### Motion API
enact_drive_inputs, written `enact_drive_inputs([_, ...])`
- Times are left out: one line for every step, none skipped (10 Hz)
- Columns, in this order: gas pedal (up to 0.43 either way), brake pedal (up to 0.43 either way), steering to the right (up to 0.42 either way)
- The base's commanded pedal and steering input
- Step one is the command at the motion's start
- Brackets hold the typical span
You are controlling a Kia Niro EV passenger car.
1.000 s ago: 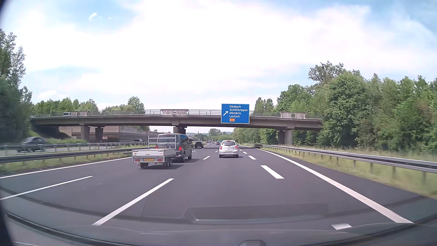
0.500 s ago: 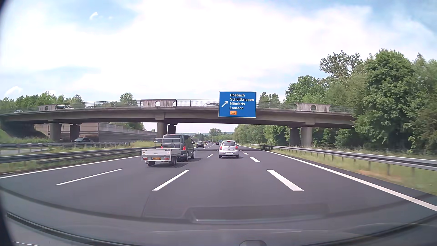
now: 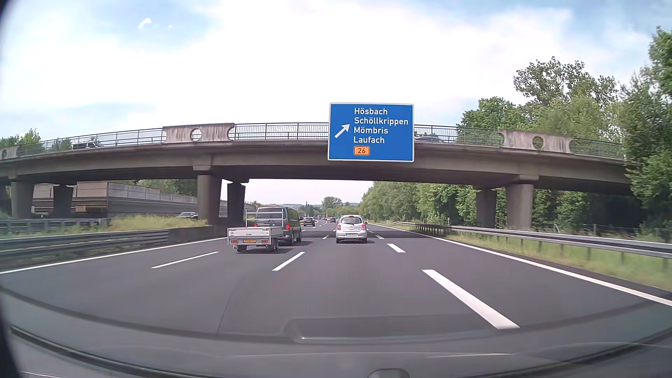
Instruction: Follow the waypoints while adhering to traffic rules and regulations
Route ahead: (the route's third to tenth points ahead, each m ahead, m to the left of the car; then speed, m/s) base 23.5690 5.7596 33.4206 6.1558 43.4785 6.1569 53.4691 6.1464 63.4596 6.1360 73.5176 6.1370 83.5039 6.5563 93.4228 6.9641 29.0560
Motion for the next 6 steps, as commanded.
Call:
enact_drive_inputs([0.0, 0.0, 0.0])
enact_drive_inputs([0.0, 0.0, 0.0])
enact_drive_inputs([0.0, 0.0, 0.0])
enact_drive_inputs([0.0, 0.0, 0.0])
enact_drive_inputs([0.0, 0.0, 0.0])
enact_drive_inputs([0.0, 0.0, 0.0])
